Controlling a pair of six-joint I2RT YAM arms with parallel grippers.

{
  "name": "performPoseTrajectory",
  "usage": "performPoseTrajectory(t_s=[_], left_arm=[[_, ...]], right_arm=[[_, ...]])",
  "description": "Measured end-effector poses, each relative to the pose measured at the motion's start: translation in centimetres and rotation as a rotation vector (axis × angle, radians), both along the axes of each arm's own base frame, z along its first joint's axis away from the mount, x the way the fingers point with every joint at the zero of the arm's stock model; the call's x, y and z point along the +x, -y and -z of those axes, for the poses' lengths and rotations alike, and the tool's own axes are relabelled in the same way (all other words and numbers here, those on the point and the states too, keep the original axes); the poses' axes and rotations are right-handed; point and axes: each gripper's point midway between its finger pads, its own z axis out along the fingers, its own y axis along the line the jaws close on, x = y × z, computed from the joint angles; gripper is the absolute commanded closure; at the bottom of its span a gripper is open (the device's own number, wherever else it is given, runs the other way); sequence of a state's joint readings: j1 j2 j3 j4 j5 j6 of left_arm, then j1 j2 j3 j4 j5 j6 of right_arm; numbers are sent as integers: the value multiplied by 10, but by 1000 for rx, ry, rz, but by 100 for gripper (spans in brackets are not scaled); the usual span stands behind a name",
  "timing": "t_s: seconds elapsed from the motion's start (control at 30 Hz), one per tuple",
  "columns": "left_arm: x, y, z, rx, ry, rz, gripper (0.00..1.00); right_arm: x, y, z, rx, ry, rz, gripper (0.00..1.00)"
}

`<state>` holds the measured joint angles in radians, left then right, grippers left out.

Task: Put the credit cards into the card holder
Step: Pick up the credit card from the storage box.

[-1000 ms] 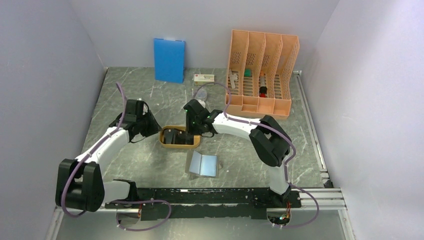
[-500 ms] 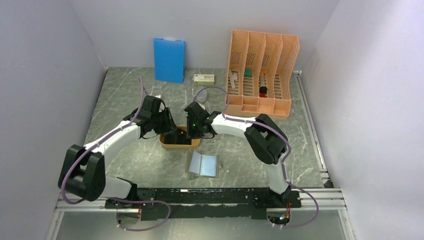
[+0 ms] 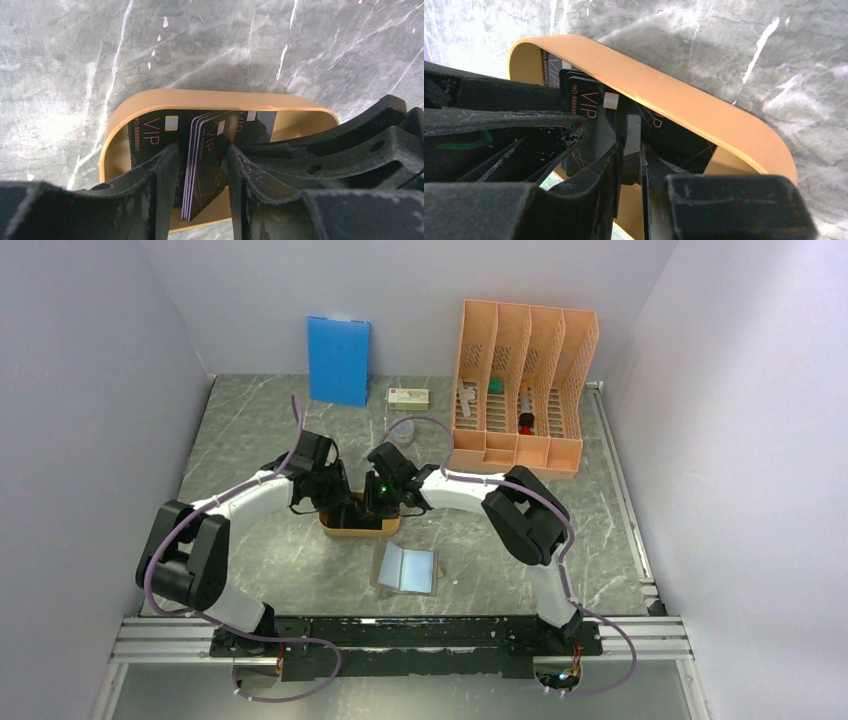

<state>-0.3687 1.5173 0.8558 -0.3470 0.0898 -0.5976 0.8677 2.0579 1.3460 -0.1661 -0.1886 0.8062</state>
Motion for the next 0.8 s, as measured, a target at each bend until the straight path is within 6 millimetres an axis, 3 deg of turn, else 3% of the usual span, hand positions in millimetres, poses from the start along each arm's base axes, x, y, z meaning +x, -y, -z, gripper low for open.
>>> performPoseTrajectory(t_s=[0.13,0.3,0.47,0.63,0.8], left_arm=[[3,1,0,1,-2,0,58],[6,2,3,4,-7,1,79],[7,1,3,11,-6,2,93],[9,1,1,12,-1,2,95],[11,-1,-16,7,43,-14,95]], right_arm=[[0,-3,-2,23,-8,-8,78],[-1,-7,-2,43,-15,-19,79],[-1,-8,-2,52,-21,-21,79],[0,-7,-2,53,-23,-18,76],[-6,7,-4,36,-24,-10,67]])
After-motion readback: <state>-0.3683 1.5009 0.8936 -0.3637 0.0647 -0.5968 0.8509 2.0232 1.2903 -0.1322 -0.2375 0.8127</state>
